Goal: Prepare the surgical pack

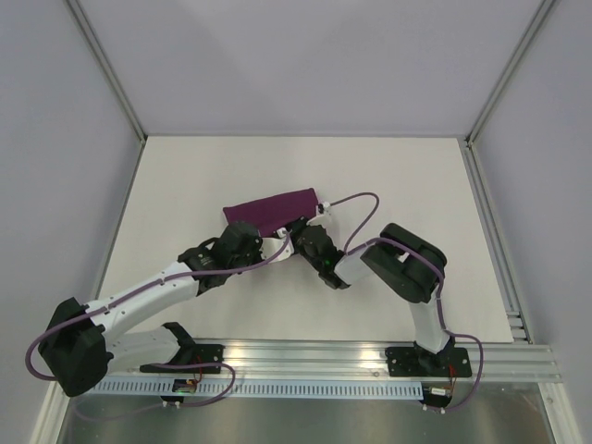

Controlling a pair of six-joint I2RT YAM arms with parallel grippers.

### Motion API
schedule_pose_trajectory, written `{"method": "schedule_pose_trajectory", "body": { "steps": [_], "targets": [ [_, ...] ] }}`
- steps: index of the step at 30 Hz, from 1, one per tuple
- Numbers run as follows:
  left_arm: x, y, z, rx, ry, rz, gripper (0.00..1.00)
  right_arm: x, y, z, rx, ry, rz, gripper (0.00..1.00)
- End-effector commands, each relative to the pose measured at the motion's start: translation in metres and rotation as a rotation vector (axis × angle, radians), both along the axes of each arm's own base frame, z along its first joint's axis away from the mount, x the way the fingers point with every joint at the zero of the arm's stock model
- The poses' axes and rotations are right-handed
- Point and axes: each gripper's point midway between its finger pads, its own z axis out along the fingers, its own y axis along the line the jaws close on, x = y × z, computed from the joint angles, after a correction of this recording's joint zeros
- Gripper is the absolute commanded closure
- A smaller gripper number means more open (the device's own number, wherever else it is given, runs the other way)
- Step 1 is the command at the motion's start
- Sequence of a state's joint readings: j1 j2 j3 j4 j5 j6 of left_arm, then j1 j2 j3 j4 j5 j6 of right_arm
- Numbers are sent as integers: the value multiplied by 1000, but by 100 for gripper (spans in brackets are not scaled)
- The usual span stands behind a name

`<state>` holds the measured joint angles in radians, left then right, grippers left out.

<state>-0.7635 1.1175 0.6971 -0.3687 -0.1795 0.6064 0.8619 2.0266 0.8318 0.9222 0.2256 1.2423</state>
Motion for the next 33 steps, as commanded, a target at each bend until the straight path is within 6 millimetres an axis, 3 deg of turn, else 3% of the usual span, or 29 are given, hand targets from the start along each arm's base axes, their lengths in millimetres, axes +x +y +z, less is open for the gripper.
{"method": "schedule_pose_trajectory", "body": {
  "steps": [1, 10, 12, 18, 22, 25, 28, 29, 31, 33],
  "targets": [
    [-4, -7, 19, -42, -15, -33, 100, 66, -71, 9, -53, -102, -380, 99],
    [-5, 1, 8, -6, -22, -27, 100, 85, -127, -20, -26, -32, -568, 100],
    [-5, 2, 5, 1, -26, -26, 100, 81, -124, -23, -62, -35, -525, 99],
    [1, 1, -4, 21, -27, -15, 100, 42, -67, -37, -14, -2, -302, 100],
    [4, -1, -4, 19, -31, -11, 100, 25, -15, -19, 64, -25, -148, 99],
    [1, -1, -4, 17, -17, -12, 100, 25, -4, -5, 98, -82, -149, 99],
    [-4, 3, -8, 22, 0, -10, 100, 46, -37, 0, 108, -93, -273, 99],
    [-6, 4, -10, 26, 3, -11, 100, 57, -58, -5, 96, -79, -320, 99],
    [-9, 8, -13, 31, 3, -12, 100, 65, -81, 2, 94, -86, -375, 99],
    [-11, 11, -16, 40, 4, -13, 100, 73, -110, -5, 69, -70, -431, 100]
  ]
}}
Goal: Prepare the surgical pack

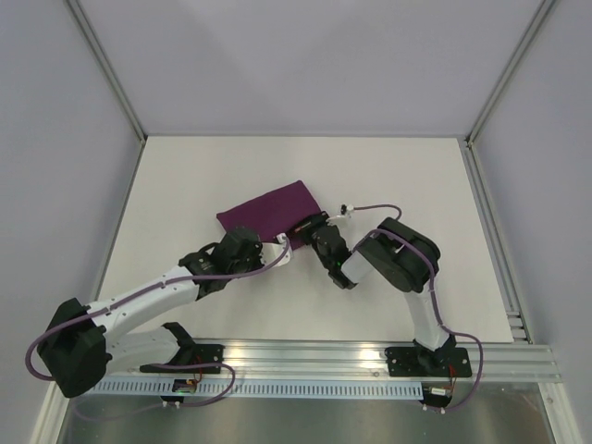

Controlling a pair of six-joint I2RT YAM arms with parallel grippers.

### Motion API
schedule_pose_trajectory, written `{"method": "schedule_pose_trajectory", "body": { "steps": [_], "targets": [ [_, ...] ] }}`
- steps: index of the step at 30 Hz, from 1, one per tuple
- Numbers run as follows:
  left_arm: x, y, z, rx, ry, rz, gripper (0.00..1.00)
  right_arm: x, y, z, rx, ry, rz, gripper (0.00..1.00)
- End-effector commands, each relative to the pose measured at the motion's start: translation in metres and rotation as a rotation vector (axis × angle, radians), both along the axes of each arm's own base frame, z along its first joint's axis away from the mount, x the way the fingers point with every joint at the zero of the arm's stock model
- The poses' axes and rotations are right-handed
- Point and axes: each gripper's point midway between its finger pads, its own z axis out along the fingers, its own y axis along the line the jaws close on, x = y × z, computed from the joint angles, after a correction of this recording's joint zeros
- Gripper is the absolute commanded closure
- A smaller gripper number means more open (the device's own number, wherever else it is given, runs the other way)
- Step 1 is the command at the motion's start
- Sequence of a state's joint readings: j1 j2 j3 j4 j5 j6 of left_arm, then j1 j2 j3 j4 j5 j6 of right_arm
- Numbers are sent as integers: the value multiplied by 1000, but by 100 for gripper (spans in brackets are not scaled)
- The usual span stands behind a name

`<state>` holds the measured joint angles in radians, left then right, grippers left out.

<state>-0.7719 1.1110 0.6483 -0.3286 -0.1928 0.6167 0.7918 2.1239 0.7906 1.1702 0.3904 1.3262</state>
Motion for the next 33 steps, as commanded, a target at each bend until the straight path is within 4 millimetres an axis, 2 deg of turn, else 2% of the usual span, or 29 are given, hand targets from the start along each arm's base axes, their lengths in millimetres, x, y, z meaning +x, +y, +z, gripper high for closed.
{"method": "schedule_pose_trajectory", "body": {
  "steps": [1, 2, 4, 8, 13, 14, 15, 16, 17, 18, 19, 20, 21, 23, 24, 26, 27, 28, 29, 30, 31, 32, 33],
  "targets": [
    [-10, 11, -8, 34, 16, -7, 100, 30, -69, -4, -56, 7, -195, 100],
    [-10, 12, -9, 38, 16, -6, 100, 31, -80, -7, -58, 23, -195, 100],
    [-11, 15, -12, 50, 16, -2, 100, 29, -87, -8, -62, 29, -192, 100],
    [-12, 14, -16, 58, 25, -9, 100, 12, -86, -10, -86, 52, -117, 99],
    [-11, 14, -26, 89, 60, -6, 100, -34, -92, -13, -106, 123, 9, 98],
    [-11, 14, -27, 91, 65, -6, 100, -48, -91, -26, -159, 180, 61, 97],
    [-12, 14, -29, 94, 71, -6, 100, -54, -90, -11, -165, 168, 90, 96],
    [-12, 14, -29, 96, 75, -7, 100, -60, -89, -11, -201, 190, 121, 95],
    [-14, 15, -30, 98, 85, -5, 100, -79, -95, -34, -311, 288, 186, 93],
    [-15, 15, -28, 97, 86, -8, 99, -85, -96, -32, -351, 307, 211, 91],
    [-18, 14, -28, 95, 99, -22, 95, -86, -95, -12, -365, 276, 228, 90],
    [-25, 17, -30, 110, 134, -32, 90, -96, -106, -22, -434, 328, 238, 88],
    [-27, 14, -21, 91, 132, -46, 79, -97, -111, -19, -488, 313, 250, 85],
    [-43, 16, -19, 91, 196, -86, 66, -91, -120, 4, -514, 275, 258, 74],
    [-45, 10, -6, 58, 188, -115, 55, -88, -124, 9, -558, 246, 279, 61],
    [-54, 13, 1, 61, 213, -136, 49, -72, -126, 29, -577, 215, 299, 46],
    [-53, 10, 15, 36, 199, -142, 47, -64, -126, 37, -590, 192, 308, 42],
    [-54, 8, 20, 23, 208, -143, 46, -57, -126, 43, -617, 161, 329, 38],
    [-57, 5, 25, 3, 225, -145, 45, -53, -125, 36, -627, 177, 370, 35],
    [-53, -2, 36, -29, 213, -139, 40, -38, -119, 55, -630, 136, 371, 35],
    [-50, -11, 40, -75, 218, -119, 35, -31, -119, 53, -665, 130, 384, 35],
    [-47, -16, 43, -98, 218, -113, 31, -27, -117, 42, -687, 164, 400, 35],
    [-42, -24, 40, -113, 231, -99, 27, -18, -112, 49, -689, 147, 402, 35]
  ]
}}
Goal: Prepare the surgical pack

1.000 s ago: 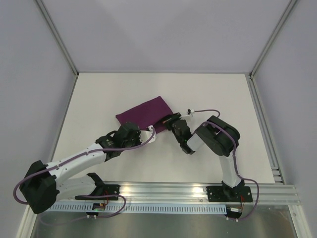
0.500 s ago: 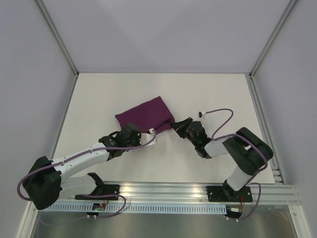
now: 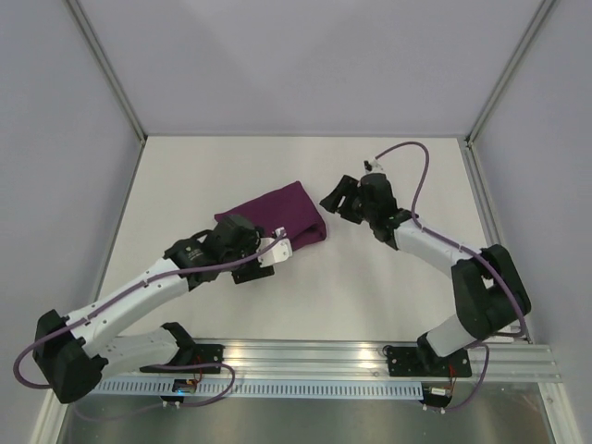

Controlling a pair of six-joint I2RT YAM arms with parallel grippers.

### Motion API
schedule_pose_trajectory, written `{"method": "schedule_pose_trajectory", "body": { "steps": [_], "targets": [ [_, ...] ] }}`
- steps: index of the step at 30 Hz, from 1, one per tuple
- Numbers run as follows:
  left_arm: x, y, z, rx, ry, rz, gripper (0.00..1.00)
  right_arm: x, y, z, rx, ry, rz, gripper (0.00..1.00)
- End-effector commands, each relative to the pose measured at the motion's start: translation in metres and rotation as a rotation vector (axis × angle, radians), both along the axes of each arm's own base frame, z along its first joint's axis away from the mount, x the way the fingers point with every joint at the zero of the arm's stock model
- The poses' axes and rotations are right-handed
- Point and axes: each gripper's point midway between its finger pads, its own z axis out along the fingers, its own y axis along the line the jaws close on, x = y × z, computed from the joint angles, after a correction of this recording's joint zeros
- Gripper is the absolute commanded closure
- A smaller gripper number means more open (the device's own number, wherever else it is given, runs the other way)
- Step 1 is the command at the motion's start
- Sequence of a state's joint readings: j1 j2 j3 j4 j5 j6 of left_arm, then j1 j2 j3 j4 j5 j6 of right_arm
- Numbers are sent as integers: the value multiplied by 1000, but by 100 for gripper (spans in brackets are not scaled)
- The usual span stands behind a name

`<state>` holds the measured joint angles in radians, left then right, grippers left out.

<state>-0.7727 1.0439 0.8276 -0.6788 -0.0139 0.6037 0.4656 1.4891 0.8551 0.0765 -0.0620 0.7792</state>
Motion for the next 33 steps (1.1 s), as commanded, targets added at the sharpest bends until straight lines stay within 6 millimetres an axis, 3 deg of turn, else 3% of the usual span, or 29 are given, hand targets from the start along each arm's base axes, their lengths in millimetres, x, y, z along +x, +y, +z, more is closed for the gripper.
{"method": "schedule_pose_trajectory", "body": {
  "steps": [1, 4, 8, 10, 11, 15, 16, 17, 23, 29, 30, 31, 33],
  "targets": [
    [4, -24, 6, -88, 66, 42, 27, 7, 13, -9, -100, 20, 139, 36],
    [29, -28, -10, -35, 43, 112, 35, 16, 27, -18, -75, 47, 175, 39],
    [37, -25, -38, 48, 49, 108, 46, 14, 31, -41, -54, 96, 173, 42],
    [43, -22, -43, 64, 15, 119, 62, 4, 32, -59, -46, 130, 184, 51],
    [42, -17, -48, 85, 10, 118, 75, 3, 37, -58, -20, 118, 205, 62],
    [34, -8, -57, 116, 26, 102, 100, -16, 48, -76, 25, 155, 269, 80],
    [30, -6, -60, 126, 35, 96, 100, -17, 46, -76, 29, 151, 259, 86],
    [25, -2, -64, 135, 45, 90, 100, -23, 40, -84, 18, 163, 244, 99],
    [4, 22, -87, 220, 73, 31, 100, -34, 21, -94, -41, 161, 212, 100],
    [14, 40, -83, 228, 59, 101, 100, -53, 10, -102, -80, 164, 224, 99],
    [15, 39, -82, 220, 61, 102, 100, -55, 10, -101, -78, 161, 233, 96],
    [14, 40, -80, 224, 63, 103, 100, -61, 11, -102, -73, 173, 255, 84],
    [10, 37, -72, 207, 84, 85, 83, -63, 12, -99, -78, 170, 276, 70]
  ]
}}
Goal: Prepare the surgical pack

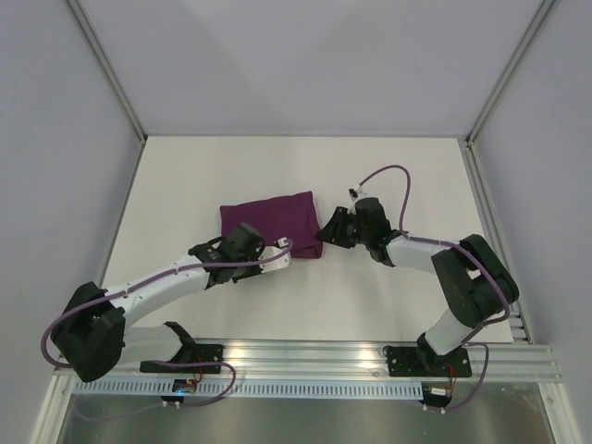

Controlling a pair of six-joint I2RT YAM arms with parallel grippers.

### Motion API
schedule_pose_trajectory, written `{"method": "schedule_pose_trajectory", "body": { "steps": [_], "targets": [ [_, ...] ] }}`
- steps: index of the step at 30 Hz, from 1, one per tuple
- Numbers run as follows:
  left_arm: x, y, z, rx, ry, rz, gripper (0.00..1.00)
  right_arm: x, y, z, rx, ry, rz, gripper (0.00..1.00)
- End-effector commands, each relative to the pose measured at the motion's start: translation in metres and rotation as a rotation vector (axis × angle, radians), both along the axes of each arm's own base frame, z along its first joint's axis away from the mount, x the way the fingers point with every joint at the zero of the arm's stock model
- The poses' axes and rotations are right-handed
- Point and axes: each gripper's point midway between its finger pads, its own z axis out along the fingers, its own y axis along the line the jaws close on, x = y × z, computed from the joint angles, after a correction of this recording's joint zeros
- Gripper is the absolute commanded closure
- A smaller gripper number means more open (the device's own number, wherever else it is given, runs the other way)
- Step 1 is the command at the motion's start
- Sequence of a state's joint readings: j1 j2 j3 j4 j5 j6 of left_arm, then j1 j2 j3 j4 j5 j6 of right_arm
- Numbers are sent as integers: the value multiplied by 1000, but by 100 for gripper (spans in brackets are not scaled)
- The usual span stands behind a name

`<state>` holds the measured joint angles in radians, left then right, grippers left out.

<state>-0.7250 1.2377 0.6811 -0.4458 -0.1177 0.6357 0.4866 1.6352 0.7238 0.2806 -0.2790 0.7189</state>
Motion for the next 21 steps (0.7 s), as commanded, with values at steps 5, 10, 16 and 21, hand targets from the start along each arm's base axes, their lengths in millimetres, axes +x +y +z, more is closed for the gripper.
{"method": "schedule_pose_trajectory", "body": {
  "steps": [5, 10, 16, 21],
  "targets": [
    [-22, 1, 53, -98, 36, -18, 39, -9, -19, 12, -116, 7, 49, 41],
    [-9, 7, 75, -153, -82, 84, 37, 8, -7, 25, -138, -14, 114, 39],
    [20, 45, 69, -91, -171, 311, 30, 41, 15, 17, -125, 6, 148, 40],
    [32, 58, 66, -86, -178, 409, 30, 41, 26, -4, -87, 66, 177, 44]
  ]
}}
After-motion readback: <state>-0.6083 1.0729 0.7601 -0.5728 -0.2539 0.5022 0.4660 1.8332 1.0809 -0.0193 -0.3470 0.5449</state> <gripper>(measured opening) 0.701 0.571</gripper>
